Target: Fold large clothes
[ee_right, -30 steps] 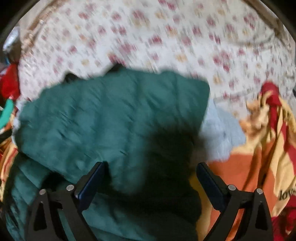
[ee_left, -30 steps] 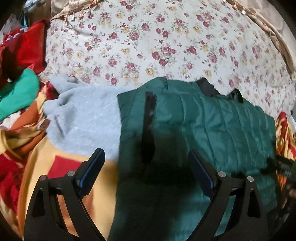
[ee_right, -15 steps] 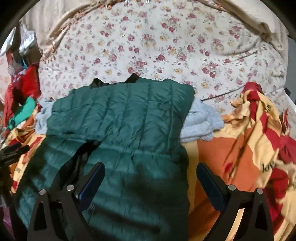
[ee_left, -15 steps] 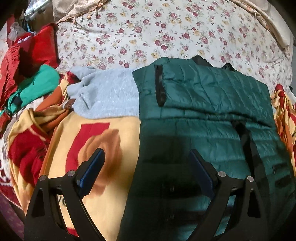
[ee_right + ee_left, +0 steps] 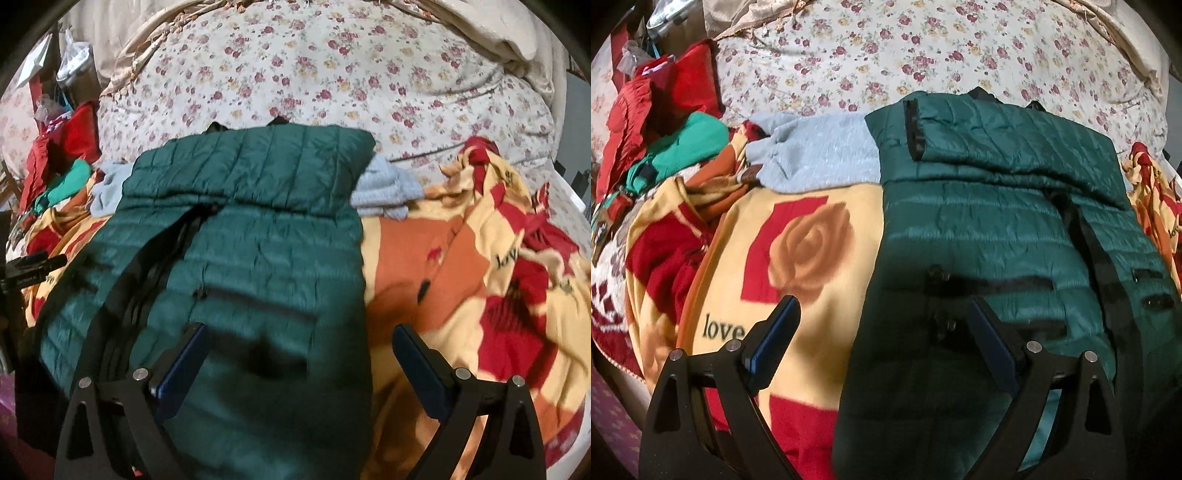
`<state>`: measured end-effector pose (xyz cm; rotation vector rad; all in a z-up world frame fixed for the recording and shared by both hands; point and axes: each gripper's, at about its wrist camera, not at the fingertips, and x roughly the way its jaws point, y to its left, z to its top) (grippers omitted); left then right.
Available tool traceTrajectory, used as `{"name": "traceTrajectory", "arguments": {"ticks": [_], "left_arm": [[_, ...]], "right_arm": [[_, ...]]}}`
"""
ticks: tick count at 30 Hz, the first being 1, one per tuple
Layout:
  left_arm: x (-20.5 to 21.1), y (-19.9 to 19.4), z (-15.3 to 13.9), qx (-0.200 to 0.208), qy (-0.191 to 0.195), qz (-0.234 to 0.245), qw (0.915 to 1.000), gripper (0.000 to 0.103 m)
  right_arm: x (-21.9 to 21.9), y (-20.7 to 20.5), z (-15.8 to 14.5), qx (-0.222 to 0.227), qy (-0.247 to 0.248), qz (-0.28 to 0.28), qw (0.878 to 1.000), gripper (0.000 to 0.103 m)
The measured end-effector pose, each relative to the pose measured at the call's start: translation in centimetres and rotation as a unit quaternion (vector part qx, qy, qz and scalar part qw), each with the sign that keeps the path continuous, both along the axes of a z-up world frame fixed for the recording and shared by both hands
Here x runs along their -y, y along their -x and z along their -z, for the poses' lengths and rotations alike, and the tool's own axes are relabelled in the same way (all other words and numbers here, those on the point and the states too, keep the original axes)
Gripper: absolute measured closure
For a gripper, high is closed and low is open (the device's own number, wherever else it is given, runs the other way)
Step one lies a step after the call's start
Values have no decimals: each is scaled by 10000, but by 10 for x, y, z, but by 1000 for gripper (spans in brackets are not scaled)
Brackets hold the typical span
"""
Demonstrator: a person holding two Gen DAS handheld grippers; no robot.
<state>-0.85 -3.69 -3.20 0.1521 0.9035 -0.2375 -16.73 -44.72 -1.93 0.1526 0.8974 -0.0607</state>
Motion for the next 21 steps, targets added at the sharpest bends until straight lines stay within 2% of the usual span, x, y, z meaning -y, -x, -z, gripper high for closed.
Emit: {"name": "traceTrajectory", "arguments": {"ticks": [8,13,21], "left_arm": [[-15,14,9,-229,76,-57,9997,12],[-30,20,15,-559,419,-97,9975,12],[-49,27,31,-1176,929,-130,9886,12]], "right_arm": [[8,38,14,-318,-227,-29,9992,5],[10,53,22,-531,-132,-77,9985,5],[18,50,42,-729,-632,-30,9953,5]]}}
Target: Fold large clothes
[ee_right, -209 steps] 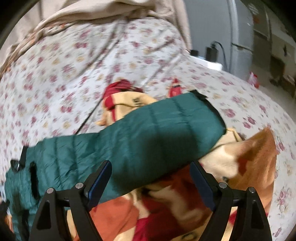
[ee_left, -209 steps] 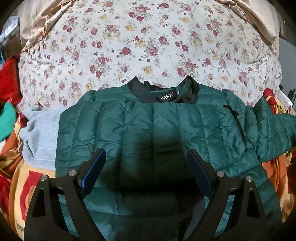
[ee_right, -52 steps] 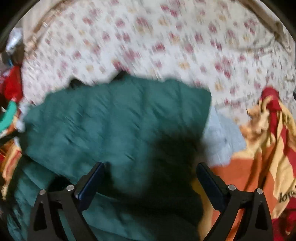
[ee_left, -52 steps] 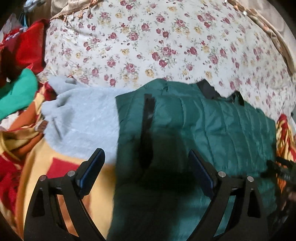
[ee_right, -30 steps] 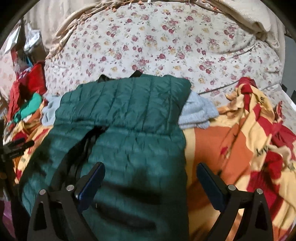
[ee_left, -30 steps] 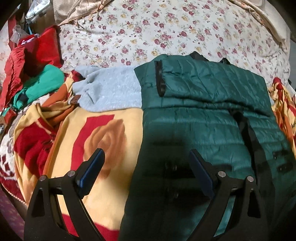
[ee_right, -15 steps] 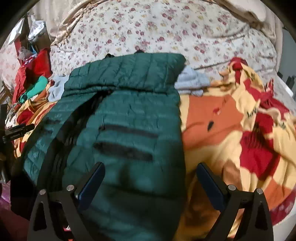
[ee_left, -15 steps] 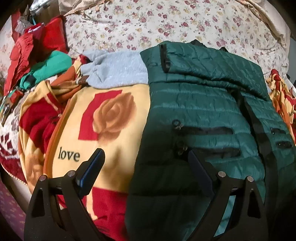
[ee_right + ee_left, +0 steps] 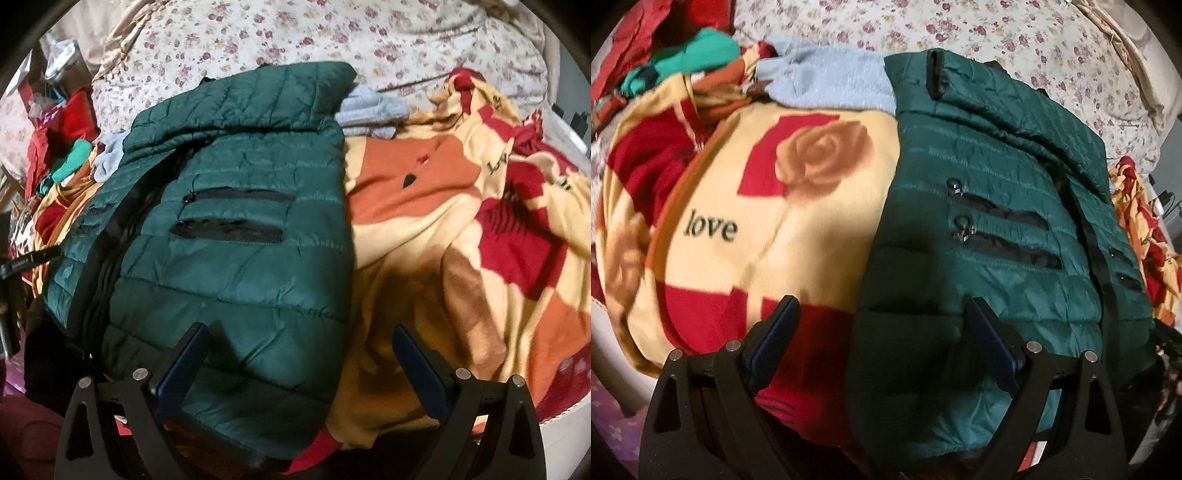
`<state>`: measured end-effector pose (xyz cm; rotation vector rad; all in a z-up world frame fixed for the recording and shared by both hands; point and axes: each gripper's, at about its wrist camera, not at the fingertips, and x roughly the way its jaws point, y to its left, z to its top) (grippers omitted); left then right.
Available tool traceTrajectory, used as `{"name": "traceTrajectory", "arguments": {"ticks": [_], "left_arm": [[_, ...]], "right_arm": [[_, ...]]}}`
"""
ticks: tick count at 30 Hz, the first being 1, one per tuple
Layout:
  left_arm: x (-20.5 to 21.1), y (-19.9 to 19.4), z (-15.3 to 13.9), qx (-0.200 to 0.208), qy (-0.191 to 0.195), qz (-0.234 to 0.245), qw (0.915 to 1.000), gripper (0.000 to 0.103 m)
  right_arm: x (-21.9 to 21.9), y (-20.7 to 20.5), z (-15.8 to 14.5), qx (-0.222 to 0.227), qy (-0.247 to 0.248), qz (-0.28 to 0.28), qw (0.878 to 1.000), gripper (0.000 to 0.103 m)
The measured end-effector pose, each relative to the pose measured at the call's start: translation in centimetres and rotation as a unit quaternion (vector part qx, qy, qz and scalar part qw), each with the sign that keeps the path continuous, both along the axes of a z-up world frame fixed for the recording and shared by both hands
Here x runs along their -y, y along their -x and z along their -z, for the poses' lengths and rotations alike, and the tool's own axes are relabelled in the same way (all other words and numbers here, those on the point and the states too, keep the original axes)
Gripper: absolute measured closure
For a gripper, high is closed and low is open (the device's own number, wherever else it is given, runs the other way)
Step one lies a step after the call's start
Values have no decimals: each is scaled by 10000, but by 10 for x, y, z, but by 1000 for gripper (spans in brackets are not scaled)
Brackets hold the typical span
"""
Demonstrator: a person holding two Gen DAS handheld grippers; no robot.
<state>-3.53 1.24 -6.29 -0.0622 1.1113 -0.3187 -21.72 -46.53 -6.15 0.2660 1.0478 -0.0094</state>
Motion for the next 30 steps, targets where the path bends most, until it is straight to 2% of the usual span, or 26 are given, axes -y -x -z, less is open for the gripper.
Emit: {"name": "traceTrajectory", "arguments": {"ticks": [4,11,14,20,23,26,27,28,29,30], "left_arm": [[-2,3,11,-289,139,54,9995,11],[2,11,12,-247,36,127,9996,10],[10,15,12,-192,-172,359,9990,10],[14,19,12,-162,-275,460,9984,10],[14,19,12,-174,-282,458,9984,10],[15,21,12,-176,-300,459,9983,10],[16,23,11,-167,-321,493,9981,13],[17,24,8,-112,-300,581,9978,39],[19,27,4,-37,-299,695,9971,59],[22,28,0,56,-421,733,9964,81]], "right_arm": [[-1,-6,9,-110,-274,-85,9995,5],[-13,-9,16,-225,-768,-435,9958,5],[-21,-12,18,-303,-710,-613,9951,5],[-25,-13,14,-171,-759,-687,9946,6],[-27,-11,11,-135,-630,-798,9947,14],[-25,-8,10,-38,-648,-846,9943,28],[-24,-7,10,3,-660,-831,9944,35],[-23,-6,8,70,-637,-816,9946,44],[-23,-4,6,135,-586,-812,9949,49],[-23,-3,0,239,-496,-833,9950,60]]}}
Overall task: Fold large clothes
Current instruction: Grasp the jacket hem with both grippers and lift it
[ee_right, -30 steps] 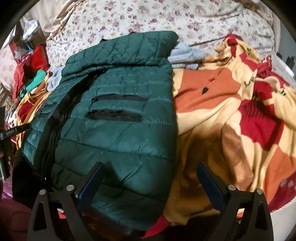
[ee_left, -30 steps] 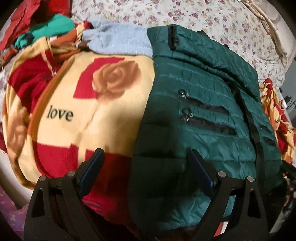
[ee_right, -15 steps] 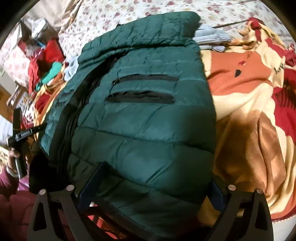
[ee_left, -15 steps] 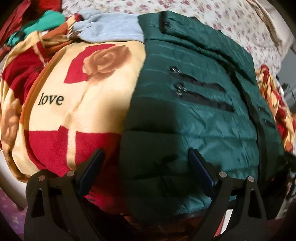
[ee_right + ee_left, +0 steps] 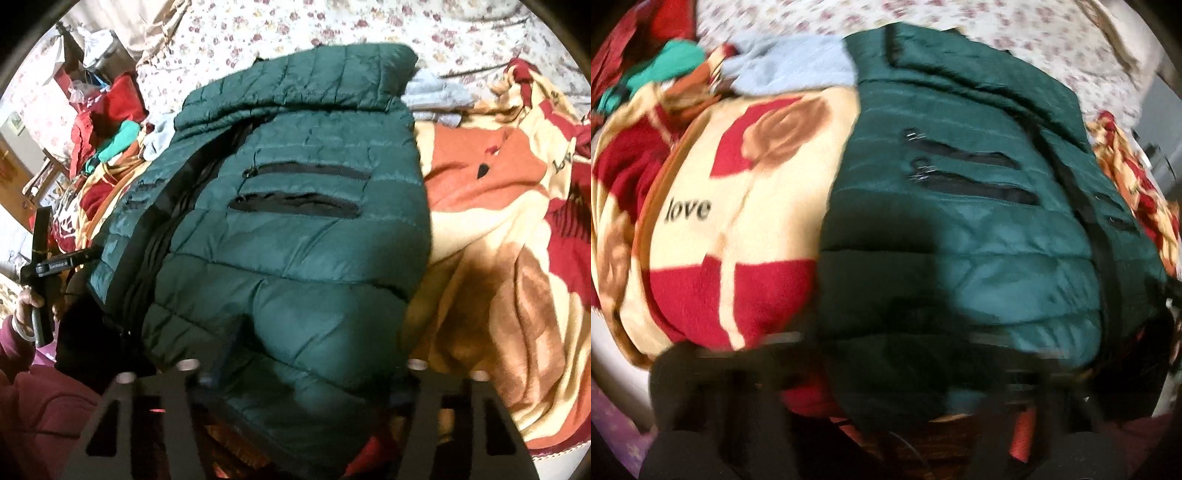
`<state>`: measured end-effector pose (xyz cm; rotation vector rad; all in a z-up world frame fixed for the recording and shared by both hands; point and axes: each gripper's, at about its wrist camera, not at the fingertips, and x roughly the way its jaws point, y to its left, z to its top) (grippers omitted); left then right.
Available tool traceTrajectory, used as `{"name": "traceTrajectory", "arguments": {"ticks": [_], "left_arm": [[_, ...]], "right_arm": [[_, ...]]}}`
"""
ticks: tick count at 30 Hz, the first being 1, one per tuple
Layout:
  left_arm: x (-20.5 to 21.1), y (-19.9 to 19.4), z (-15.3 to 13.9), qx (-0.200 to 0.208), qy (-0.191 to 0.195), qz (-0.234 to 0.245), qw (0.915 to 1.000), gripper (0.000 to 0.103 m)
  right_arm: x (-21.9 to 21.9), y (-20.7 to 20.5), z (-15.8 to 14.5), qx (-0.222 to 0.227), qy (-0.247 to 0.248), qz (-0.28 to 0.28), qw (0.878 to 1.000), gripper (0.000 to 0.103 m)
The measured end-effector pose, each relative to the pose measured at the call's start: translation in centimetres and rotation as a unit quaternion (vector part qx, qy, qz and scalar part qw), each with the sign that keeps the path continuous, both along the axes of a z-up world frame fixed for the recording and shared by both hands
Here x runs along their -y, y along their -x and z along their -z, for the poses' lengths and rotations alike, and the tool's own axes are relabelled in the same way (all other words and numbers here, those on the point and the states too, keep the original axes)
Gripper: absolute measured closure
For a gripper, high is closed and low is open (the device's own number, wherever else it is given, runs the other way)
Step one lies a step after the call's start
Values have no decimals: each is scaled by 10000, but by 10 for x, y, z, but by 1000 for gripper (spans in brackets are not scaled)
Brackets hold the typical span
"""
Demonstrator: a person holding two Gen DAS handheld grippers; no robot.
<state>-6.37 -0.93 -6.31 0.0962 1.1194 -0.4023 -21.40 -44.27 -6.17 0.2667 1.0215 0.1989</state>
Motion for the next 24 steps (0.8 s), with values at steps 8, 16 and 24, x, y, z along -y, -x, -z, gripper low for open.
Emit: {"name": "traceTrajectory", "arguments": {"ticks": [8,16,24], "left_arm": [[2,-9,-75,1168,417,1,9923,93],[19,-72,-120,1734,693,-384,9817,93],[57,-164,-134,1814,791,-834,9767,93]], "right_arm": [[14,-9,-67,1077,178,135,9939,77],[40,-63,-112,1685,170,615,9836,77],[74,-160,-131,1889,301,1168,9746,77]]}}
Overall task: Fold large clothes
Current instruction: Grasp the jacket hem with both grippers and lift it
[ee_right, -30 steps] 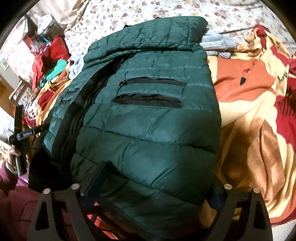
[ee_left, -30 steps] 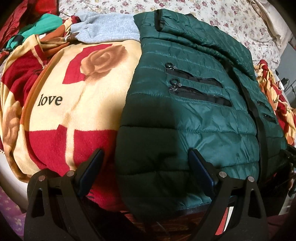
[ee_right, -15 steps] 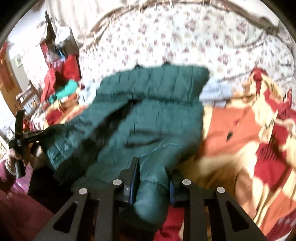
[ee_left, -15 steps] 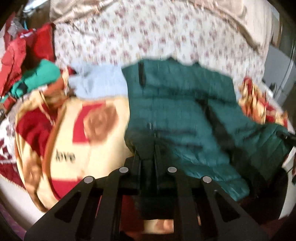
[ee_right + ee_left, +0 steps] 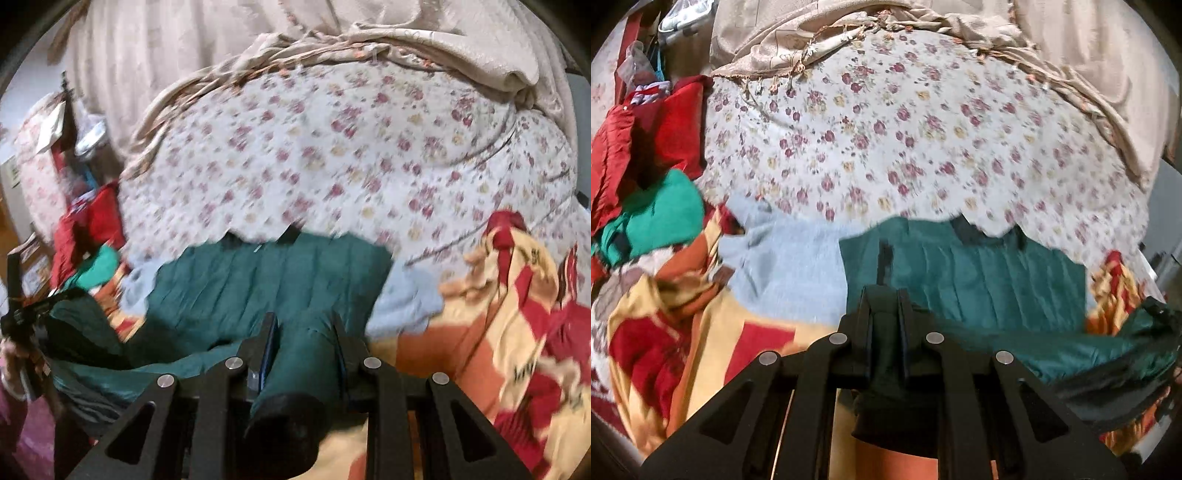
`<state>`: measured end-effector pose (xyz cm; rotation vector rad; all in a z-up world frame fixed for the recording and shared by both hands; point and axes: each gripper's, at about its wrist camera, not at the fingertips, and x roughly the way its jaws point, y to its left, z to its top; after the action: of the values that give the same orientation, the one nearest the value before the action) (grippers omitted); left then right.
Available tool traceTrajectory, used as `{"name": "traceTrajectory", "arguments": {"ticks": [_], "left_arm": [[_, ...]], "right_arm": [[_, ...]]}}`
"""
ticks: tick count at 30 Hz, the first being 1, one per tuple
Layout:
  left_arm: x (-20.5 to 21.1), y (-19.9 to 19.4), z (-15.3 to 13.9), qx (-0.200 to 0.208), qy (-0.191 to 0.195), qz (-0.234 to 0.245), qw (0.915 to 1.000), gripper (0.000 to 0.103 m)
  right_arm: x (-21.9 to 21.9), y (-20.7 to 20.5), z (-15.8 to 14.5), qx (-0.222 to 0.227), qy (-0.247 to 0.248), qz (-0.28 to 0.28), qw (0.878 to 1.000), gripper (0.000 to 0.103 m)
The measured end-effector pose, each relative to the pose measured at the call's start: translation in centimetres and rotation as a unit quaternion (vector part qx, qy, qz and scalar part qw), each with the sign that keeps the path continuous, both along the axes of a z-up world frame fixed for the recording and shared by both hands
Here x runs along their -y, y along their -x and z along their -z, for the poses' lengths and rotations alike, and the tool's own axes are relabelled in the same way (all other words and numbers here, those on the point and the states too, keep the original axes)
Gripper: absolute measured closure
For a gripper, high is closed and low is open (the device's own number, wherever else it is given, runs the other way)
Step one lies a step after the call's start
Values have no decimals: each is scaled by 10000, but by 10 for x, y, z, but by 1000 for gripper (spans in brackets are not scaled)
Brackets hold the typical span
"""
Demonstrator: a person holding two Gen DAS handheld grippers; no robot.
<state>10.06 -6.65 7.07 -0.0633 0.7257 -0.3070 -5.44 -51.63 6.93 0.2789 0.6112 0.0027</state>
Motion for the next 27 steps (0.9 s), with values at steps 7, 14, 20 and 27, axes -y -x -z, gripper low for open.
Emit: {"name": "traceTrajectory", "arguments": {"ticks": [7,14,20,27], "left_arm": [[41,-91,28,-169,-240,-398,9988,93],[59,-136,66,-103,-749,-708,9946,94],[56,-144,79,-307,-715,-691,9946,95],[56,-146,72,-176,-821,-814,9931,95]], "right_arm": [[35,-97,6,-44,-93,476,9988,77],[74,-92,19,419,-1107,911,9888,5],[80,-96,54,-191,-706,466,9962,0],[30,-123,69,-257,-216,-242,9991,84]]}}
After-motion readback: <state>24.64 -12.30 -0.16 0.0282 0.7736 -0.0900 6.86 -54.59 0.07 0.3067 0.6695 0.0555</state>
